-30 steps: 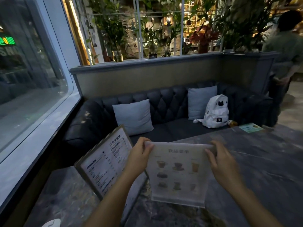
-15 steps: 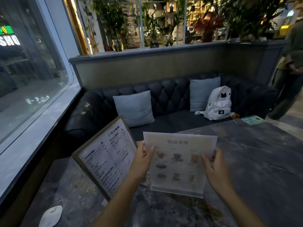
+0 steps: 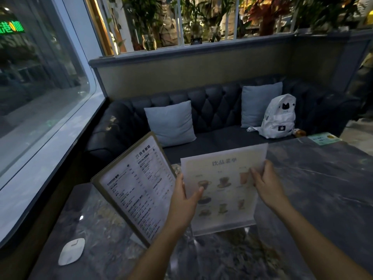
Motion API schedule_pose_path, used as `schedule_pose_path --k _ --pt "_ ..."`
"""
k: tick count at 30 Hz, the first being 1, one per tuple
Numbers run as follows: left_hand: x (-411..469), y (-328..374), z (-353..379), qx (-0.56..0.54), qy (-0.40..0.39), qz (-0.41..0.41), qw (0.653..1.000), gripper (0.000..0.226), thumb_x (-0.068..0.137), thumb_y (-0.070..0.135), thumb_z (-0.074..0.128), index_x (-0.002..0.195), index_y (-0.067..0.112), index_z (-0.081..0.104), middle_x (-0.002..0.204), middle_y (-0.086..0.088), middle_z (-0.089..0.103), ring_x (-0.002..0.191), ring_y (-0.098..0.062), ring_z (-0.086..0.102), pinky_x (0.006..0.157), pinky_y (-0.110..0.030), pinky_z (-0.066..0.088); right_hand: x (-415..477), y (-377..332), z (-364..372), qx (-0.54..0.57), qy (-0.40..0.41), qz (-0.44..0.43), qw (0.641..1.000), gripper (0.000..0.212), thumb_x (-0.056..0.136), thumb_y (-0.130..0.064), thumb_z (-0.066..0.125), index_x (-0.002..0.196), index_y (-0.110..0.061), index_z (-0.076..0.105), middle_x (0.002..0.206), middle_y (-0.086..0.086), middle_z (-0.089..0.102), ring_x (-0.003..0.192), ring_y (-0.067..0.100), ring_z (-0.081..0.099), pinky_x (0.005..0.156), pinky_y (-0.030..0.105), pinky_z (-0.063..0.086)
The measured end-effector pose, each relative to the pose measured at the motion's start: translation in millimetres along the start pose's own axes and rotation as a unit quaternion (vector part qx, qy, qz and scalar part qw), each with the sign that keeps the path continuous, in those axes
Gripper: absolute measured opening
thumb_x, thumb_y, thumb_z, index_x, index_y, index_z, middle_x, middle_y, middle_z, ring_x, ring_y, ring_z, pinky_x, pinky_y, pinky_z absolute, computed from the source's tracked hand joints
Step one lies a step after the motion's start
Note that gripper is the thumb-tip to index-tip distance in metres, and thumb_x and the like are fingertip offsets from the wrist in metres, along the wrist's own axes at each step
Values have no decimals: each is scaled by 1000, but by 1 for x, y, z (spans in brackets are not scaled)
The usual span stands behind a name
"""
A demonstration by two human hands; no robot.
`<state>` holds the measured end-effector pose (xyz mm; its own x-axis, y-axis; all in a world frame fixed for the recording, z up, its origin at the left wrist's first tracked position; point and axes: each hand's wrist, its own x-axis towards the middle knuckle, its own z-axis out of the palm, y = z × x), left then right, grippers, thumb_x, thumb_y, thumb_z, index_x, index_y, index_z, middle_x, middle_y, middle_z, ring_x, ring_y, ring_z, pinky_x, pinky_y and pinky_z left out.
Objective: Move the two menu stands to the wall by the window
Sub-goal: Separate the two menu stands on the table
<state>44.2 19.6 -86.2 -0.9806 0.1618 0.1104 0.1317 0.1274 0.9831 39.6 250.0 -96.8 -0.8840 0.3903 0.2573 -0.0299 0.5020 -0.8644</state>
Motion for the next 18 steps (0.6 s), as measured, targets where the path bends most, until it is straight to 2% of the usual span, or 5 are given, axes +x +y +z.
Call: schedule_pose_path --k 3,5,11,15,18 --pt "-3 1 2 2 -1 0 1000 45 87 14 60 125 28 40 109 17 58 87 21 54 68 -8 53 7 4 0 -1 -19 12 1000 16 93 -28 45 102 -17 38 101 3 52 87 20 53 68 33 42" --pt "-5 1 2 7 -2 -2 1000 46 87 13 60 125 30 39 107 20 56 85 25 53 64 -3 51 9 6 0 14 -27 15 999 16 92 -30 45 102 -20 38 101 2 54 86 18 55 67 33 44" --pt "-9 -1 4 22 10 -1 1000 47 86 13 61 125 29 41 106 21 56 88 25 52 64 -1 48 6 10 -2 32 -30 9 999 19 91 -32 47 105 -23 39 102 -1 54 89 16 55 70 31 45" --pt "-10 -2 4 33 15 -3 999 46 86 13 61 123 31 40 103 22 56 86 26 52 61 0 47 4 8 -7 17 -29 8 999 28 91 -32 48 112 -15 42 106 2 55 94 19 55 77 38 46" --pt "-10 -3 3 37 20 -8 999 47 86 13 62 124 29 39 103 21 55 85 25 52 59 -1 48 4 4 -12 15 -29 -2 999 27 90 -31 49 111 -15 43 103 2 56 92 20 56 77 40 47"
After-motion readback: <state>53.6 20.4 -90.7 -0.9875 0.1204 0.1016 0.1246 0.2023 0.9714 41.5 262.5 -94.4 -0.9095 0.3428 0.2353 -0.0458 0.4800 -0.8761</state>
